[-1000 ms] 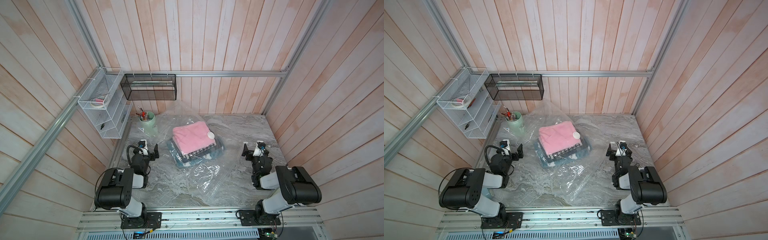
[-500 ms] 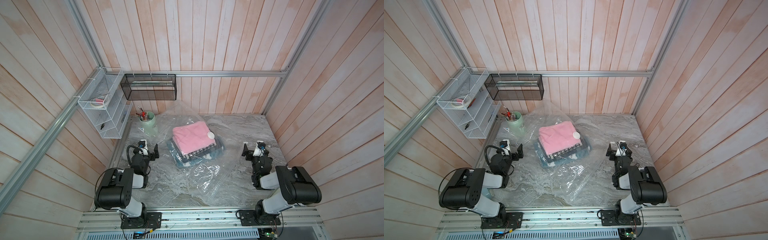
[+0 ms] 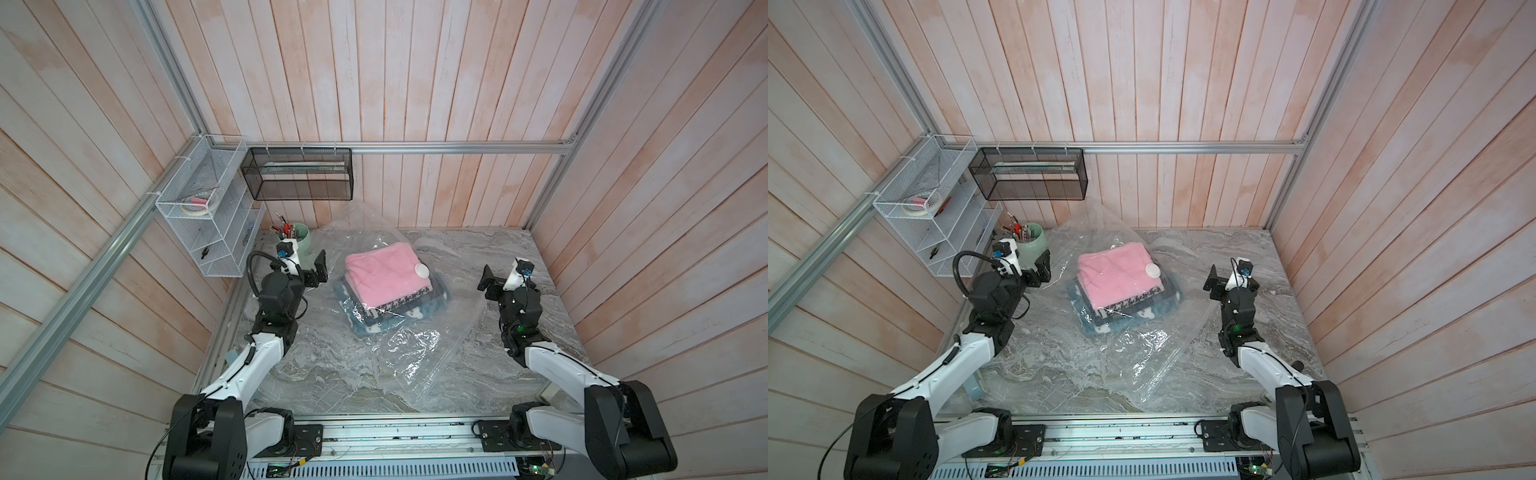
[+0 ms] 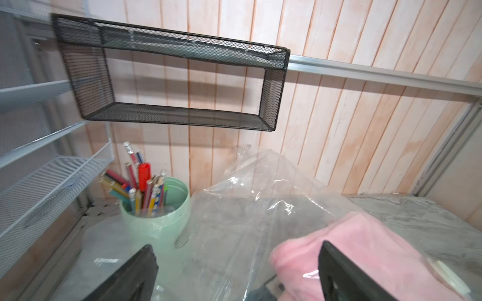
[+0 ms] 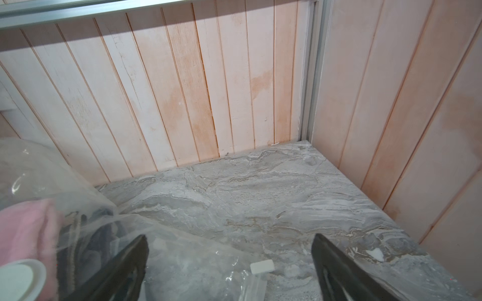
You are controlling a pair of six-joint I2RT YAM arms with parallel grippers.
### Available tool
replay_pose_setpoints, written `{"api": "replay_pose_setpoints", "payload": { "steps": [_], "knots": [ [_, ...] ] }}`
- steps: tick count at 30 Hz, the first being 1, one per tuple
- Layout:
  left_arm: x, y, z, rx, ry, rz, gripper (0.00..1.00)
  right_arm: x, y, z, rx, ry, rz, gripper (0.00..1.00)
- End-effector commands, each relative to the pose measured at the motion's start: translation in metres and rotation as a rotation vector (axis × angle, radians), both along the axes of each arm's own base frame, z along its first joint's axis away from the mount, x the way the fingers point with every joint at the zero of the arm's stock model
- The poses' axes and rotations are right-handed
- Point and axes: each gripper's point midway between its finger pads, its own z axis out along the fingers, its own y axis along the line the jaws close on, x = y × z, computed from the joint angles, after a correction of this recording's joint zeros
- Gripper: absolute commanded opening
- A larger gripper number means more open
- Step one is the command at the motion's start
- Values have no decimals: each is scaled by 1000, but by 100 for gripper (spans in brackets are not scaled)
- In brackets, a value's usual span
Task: Take the blanket out of the vacuum bag
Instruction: Adjust the vacuum bag at the center of the board.
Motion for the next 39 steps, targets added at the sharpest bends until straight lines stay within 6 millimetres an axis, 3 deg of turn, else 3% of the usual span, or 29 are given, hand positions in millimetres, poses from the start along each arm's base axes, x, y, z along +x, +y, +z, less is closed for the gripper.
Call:
{"api": "replay_pose_setpoints", "payload": {
  "steps": [1,7,11,15,21,25,27,29,30,32,33,34,35,39],
  "knots": [
    [7,-37,-64,-101,297,-183,98,-9,11,-56,173,248,17,98],
    [41,-77,-54,-216,360,-373,98,-25,31,-86,383,346,74,98],
    [60,-99,-64,-248,432,-434,98,-40,44,-107,463,373,120,98],
    [75,-115,-93,-256,514,-430,98,-43,49,-123,495,399,135,98],
    [87,-122,-138,-264,613,-350,98,-38,60,-133,487,436,166,98],
    [92,-122,-161,-252,653,-291,96,-33,71,-138,522,448,214,90],
    [90,-123,-169,-271,667,-292,87,-30,78,-142,529,464,245,82],
    [85,-125,-174,-300,675,-306,69,-28,84,-143,548,463,277,70],
    [81,-127,-177,-317,682,-317,57,-28,88,-143,560,458,295,60],
    [71,-130,-182,-350,703,-336,28,-26,93,-141,577,443,326,30],
    [65,-131,-184,-369,711,-342,16,-25,95,-139,584,433,339,10],
    [57,-132,-186,-384,718,-347,6,-23,97,-138,590,427,349,0],
    [50,-133,-186,-395,720,-353,1,-21,99,-136,591,418,358,0],
    [13,-133,-185,-407,741,-337,0,-12,107,-123,581,378,414,0]
  ]
}}
